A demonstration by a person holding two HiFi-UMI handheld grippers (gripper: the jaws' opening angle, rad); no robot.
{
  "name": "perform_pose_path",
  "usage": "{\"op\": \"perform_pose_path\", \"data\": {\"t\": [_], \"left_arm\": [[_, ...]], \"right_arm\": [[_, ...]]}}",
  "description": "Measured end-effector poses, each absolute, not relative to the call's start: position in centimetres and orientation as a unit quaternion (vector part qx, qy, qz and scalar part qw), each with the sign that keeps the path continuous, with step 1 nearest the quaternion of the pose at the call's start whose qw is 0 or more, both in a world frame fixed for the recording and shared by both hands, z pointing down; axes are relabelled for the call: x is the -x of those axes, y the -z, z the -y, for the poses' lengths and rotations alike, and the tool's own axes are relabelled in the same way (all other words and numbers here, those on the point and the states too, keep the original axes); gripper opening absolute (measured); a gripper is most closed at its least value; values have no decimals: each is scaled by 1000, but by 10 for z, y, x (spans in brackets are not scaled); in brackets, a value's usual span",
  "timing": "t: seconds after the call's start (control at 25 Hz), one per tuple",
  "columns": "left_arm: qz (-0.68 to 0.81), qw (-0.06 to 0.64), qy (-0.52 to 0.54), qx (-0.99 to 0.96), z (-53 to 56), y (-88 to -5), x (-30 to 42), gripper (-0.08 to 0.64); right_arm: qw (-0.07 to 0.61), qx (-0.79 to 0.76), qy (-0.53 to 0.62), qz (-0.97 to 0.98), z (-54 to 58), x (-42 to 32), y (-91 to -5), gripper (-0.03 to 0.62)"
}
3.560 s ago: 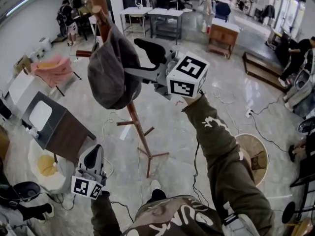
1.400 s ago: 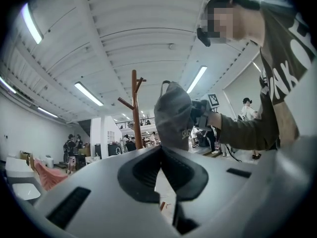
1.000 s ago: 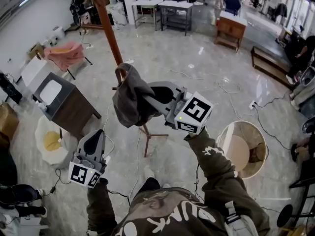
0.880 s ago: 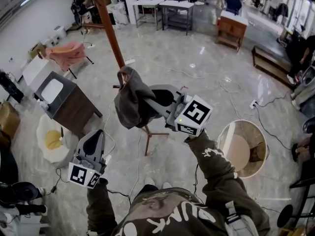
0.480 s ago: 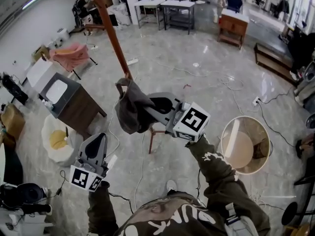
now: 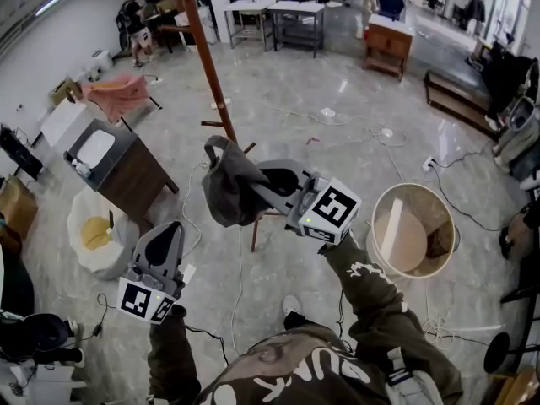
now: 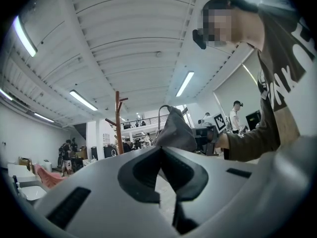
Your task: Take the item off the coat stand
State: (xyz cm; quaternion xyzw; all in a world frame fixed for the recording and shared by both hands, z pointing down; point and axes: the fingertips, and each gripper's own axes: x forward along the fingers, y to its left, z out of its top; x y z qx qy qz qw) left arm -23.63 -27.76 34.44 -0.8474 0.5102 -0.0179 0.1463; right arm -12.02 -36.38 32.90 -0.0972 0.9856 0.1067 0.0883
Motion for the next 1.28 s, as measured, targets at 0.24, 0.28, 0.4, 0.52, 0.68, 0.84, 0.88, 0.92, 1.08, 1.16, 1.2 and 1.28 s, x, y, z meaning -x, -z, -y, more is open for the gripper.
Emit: {"op": "perform_pose_path", "data": {"t": [0.24,0.28,0.4,0.52,0.68,0.84,0.88,0.92,1.08,1.16,1.2,1.28], "left_arm": [[-508,146,12,849,184,-350,243,3],[-506,146,10,850,168,-351,242,3],[-500,146,2,854,125,-354,241,3],[-493,143,-4,858,85,-355,240,3],[-485,137,-6,864,43,-355,243,3],[-484,137,-9,864,15,-348,239,3],[-484,137,-10,864,10,-346,238,3],[-484,137,-11,864,6,-345,236,3],[-484,138,-12,864,2,-342,229,3],[-484,143,-13,863,5,-338,228,3],[-485,146,-14,862,7,-336,229,3],[-487,147,-16,861,10,-333,228,3]], "right_arm": [[80,121,-99,-984,268,111,-345,34],[78,125,-97,-984,252,109,-349,34],[71,138,-93,-983,207,105,-359,34],[62,148,-91,-983,165,104,-364,34],[61,158,-87,-982,116,106,-365,34],[61,163,-83,-981,84,99,-363,34],[61,164,-81,-981,78,97,-363,34],[61,166,-79,-981,74,94,-363,34],[58,169,-77,-981,67,86,-367,34],[58,170,-81,-980,68,84,-368,34],[59,171,-81,-980,69,84,-369,34],[60,172,-80,-980,72,82,-371,34]]}}
